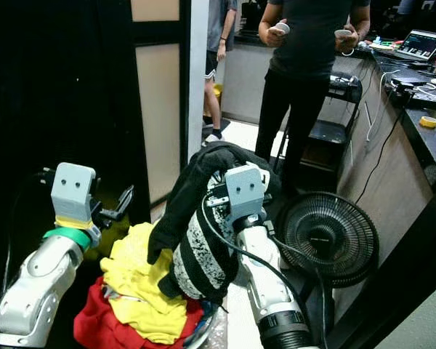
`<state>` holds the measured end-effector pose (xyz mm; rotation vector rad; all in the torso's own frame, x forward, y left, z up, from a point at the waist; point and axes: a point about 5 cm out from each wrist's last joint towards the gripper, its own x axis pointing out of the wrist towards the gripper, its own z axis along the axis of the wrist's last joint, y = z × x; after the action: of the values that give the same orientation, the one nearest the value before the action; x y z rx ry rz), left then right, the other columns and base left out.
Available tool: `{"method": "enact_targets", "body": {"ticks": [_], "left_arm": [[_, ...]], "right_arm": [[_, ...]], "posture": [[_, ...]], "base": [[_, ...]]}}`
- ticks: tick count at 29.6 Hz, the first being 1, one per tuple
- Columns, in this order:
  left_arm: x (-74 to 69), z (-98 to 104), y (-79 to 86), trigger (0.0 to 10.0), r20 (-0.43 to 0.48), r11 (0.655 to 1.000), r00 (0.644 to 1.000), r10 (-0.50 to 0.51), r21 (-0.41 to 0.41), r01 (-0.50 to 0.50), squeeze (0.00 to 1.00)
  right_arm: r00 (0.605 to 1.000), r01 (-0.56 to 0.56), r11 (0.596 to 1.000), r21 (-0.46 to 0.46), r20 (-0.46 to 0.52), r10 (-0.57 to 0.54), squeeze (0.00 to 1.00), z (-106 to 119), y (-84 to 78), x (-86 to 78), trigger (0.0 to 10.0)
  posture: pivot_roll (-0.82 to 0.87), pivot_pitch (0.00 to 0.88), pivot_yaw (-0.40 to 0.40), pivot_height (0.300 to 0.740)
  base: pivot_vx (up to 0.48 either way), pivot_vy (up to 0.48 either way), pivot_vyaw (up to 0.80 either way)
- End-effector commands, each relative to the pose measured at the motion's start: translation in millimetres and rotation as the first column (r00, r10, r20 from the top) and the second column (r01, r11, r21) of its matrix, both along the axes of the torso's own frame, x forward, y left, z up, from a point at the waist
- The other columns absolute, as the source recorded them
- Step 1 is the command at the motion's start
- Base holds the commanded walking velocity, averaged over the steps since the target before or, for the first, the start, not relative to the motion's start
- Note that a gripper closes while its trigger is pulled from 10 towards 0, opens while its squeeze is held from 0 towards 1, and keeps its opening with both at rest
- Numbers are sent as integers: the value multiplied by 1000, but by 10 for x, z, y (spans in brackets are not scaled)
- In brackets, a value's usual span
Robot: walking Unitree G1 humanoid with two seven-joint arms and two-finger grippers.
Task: Clothes washing
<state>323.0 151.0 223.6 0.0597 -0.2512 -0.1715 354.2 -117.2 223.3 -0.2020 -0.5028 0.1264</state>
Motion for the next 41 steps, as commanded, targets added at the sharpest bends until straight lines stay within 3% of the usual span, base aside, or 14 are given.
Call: {"method": "enact_targets", "body": {"ticks": [1,3,5,7,10,11,12,14,16,21,27,34,41], "left_arm": [[-15,-91,85,10000,-37,1000,999,4,3,-4,0],[-29,-114,136,10000,-46,1000,999,6,9,-6,0],[2,-99,183,10000,-41,1000,999,21,16,-20,0],[32,-74,169,10000,-32,1000,999,24,14,-24,0],[36,-70,164,10000,-31,1000,999,24,14,-23,0],[89,-39,57,10000,-22,1000,1000,-2,-2,2,0],[89,-39,57,10000,-22,1000,1000,-2,-2,2,0],[121,-23,-18,10000,-20,1000,999,-27,-10,27,0],[133,-25,-35,10000,-23,999,999,-38,-7,37,0],[153,-11,-47,10000,-22,999,998,-52,-5,52,0],[156,39,-66,10000,-6,998,998,-58,-8,58,0],[55,-5,-21,10000,-10,998,998,-57,7,57,0],[-11,-24,59,10000,-15,998,999,-51,29,51,0]], "right_arm": [[1000,14,1000,-1,13,-14,0,26,-35,3,10000],[1000,14,1000,-4,15,-14,0,33,-46,4,10000],[996,86,996,-8,8,-86,0,36,-345,45,10000],[991,133,991,-25,8,-133,0,42,-526,55,10000],[990,138,990,-30,9,-138,0,42,-544,55,10000],[975,223,975,-7,-7,-224,0,9,-820,7,10000],[975,223,975,-7,-7,-224,0,9,-820,7,10000],[958,287,958,9,-15,-286,0,-20,-1005,-54,10000],[954,298,954,10,-10,-298,0,-27,-1027,-84,10000],[974,225,974,-35,22,-225,0,8,-860,-106,10000],[983,182,983,-11,-4,-182,0,-96,-760,-122,10000],[996,78,997,-16,-43,-79,0,-251,-467,-201,10000],[998,12,1000,-27,-64,-13,0,-307,-314,-205,10000]], "posture": [[-8,7,16,740],[-6,9,15,740],[-12,11,17,740],[-12,11,17,740],[-12,11,17,740],[-43,15,37,740],[-43,15,37,740],[-57,17,50,740],[-63,16,58,740],[-67,14,64,740],[-50,0,69,740],[-36,0,60,740],[-9,0,39,740]], "base": [[0,0,0],[0,0,0],[0,0,0],[0,0,0],[0,0,0],[0,0,0],[0,0,0],[0,0,0],[0,0,0],[0,0,0],[0,0,0],[0,0,0],[0,0,0]]}}
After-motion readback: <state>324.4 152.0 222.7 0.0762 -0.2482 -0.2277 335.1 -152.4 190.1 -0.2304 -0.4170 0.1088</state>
